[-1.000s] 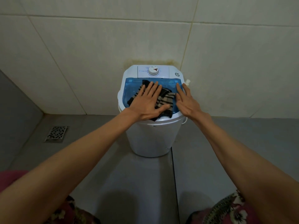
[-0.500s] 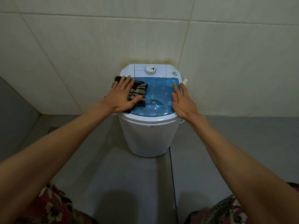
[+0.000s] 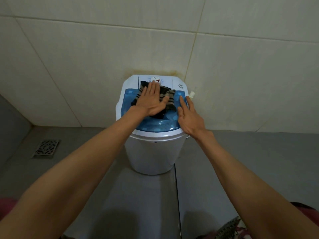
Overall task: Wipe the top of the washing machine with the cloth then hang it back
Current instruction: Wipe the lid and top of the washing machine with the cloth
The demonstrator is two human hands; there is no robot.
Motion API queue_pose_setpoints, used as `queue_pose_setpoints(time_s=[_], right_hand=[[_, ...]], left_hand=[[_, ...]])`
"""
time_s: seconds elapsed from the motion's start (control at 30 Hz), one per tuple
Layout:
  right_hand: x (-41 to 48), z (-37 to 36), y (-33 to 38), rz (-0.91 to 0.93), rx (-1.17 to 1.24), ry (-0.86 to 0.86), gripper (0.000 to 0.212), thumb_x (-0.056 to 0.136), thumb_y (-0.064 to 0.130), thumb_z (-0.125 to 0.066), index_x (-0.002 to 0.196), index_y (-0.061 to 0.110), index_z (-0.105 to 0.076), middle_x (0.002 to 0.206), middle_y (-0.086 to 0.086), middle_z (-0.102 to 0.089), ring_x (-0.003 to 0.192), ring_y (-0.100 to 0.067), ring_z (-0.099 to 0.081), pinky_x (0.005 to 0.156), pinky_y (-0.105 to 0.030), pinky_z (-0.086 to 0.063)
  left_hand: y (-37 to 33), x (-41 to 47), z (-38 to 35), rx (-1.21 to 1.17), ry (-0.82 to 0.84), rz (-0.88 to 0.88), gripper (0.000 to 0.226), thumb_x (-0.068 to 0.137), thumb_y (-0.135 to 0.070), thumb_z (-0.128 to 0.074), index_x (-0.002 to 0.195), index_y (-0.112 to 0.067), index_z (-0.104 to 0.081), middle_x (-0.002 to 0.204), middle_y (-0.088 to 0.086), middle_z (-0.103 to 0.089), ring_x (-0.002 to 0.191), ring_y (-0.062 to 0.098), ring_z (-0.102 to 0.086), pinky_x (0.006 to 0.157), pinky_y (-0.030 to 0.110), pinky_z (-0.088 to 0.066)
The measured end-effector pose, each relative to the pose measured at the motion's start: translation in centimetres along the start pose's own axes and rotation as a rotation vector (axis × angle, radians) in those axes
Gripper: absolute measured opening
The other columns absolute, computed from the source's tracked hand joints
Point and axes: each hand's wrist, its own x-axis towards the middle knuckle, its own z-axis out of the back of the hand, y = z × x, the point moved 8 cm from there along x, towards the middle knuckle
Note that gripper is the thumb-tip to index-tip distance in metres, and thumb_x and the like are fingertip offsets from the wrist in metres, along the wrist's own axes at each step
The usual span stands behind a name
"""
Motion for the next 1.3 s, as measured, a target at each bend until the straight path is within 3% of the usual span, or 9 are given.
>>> queue_pose_setpoints(time_s=[0.13, 0.2, 0.27, 0.5, 0.67, 0.87, 1.07, 1.23, 1.3], right_hand=[[0.7, 0.8, 0.0, -0.005, -0.021, 0.06, 0.052, 0.104, 0.036, -0.024, 0.155, 0.025, -0.021, 0.163, -0.004, -0.014, 0.144, -0.03, -0.03, 0.112, -0.045, -0.031], [1.6, 3.0, 0.4, -0.061, -0.046, -0.111, 0.045, 0.101, 0.028, -0.031, 0.142, 0.015, -0.044, 0.146, -0.015, -0.044, 0.131, -0.037, -0.045, 0.106, -0.048, -0.038], [2.3, 5.0, 2.3, -0.084, -0.04, -0.281, 0.043, 0.098, 0.022, -0.038, 0.138, 0.01, -0.048, 0.136, -0.017, -0.052, 0.124, -0.036, -0.049, 0.103, -0.046, -0.04], [3.9, -2.2, 12.7, 0.278, -0.201, -0.02, 0.05, 0.102, 0.041, -0.035, 0.147, 0.019, -0.039, 0.158, -0.007, -0.03, 0.148, -0.03, -0.018, 0.12, -0.049, -0.013], [3.5, -2.9, 9.6, 0.199, -0.265, -0.082, 0.052, 0.102, 0.051, -0.022, 0.149, 0.032, -0.035, 0.16, 0.0, -0.027, 0.149, -0.029, -0.015, 0.12, -0.05, -0.004], [7.1, -1.3, 5.5, -0.044, -0.246, -0.053, 0.064, 0.103, 0.047, -0.018, 0.157, 0.014, -0.008, 0.165, -0.006, -0.007, 0.151, -0.029, 0.0, 0.122, -0.045, 0.003], [11.2, -1.2, 6.0, -0.027, -0.292, -0.043, 0.06, 0.101, 0.049, -0.022, 0.157, 0.027, -0.013, 0.164, -0.013, 0.002, 0.15, -0.035, 0.01, 0.118, -0.053, 0.01], [8.1, -2.0, 6.7, -0.018, -0.267, -0.044, 0.075, 0.096, 0.064, -0.02, 0.157, 0.023, -0.01, 0.163, -0.018, -0.001, 0.151, -0.034, 0.003, 0.12, -0.049, 0.008], [6.5, -2.1, 7.3, -0.013, -0.275, -0.081, 0.083, 0.093, 0.069, -0.025, 0.156, 0.017, -0.019, 0.162, -0.017, -0.012, 0.149, -0.034, -0.01, 0.12, -0.047, -0.002]], left_hand=[[0.5, -1.7, 3.1, -0.344, -0.082, -0.079, 0.063, 0.103, -0.036, -0.032, 0.156, -0.014, -0.005, 0.164, 0.007, -0.001, 0.15, 0.022, 0.004, 0.122, 0.043, -0.003], [3.6, -2.6, 5.1, -0.333, -0.213, -0.042, 0.064, 0.097, -0.038, -0.04, 0.154, -0.016, -0.02, 0.163, 0.007, -0.015, 0.15, 0.023, 0.0, 0.12, 0.047, -0.011], [7.5, -3.6, 6.3, -0.271, -0.251, 0.042, 0.072, 0.089, -0.047, -0.046, 0.151, -0.016, -0.027, 0.16, 0.008, -0.024, 0.15, 0.027, -0.007, 0.117, 0.047, -0.017], [13.4, -5.0, 4.3, -0.071, -0.001, 0.167, 0.089, 0.079, -0.067, -0.042, 0.152, -0.019, -0.026, 0.16, 0.003, -0.024, 0.149, 0.033, -0.007, 0.116, 0.053, -0.017], [13.3, -5.0, 3.1, -0.05, -0.028, 0.144, 0.085, 0.081, -0.065, -0.032, 0.153, -0.02, -0.023, 0.16, 0.002, -0.024, 0.149, 0.032, -0.005, 0.117, 0.053, -0.017], [12.9, -5.2, 2.6, 0.073, -0.141, 0.074, 0.083, 0.086, -0.062, -0.019, 0.154, -0.016, -0.018, 0.161, 0.006, -0.02, 0.15, 0.031, 0.003, 0.118, 0.053, -0.01], [12.7, -5.1, 2.7, 0.096, -0.145, 0.075, 0.083, 0.086, -0.059, -0.018, 0.155, -0.015, -0.015, 0.162, 0.006, -0.018, 0.15, 0.029, 0.006, 0.119, 0.049, -0.007], [12.6, -5.3, 2.6, 0.125, -0.097, 0.083, 0.084, 0.085, -0.061, -0.015, 0.156, -0.015, -0.01, 0.163, 0.005, -0.013, 0.15, 0.028, 0.008, 0.119, 0.047, -0.006], [12.5, -5.3, 2.7, 0.137, -0.083, 0.082, 0.085, 0.085, -0.061, -0.015, 0.156, -0.015, -0.01, 0.163, 0.006, -0.013, 0.15, 0.028, 0.008, 0.119, 0.048, -0.006]])
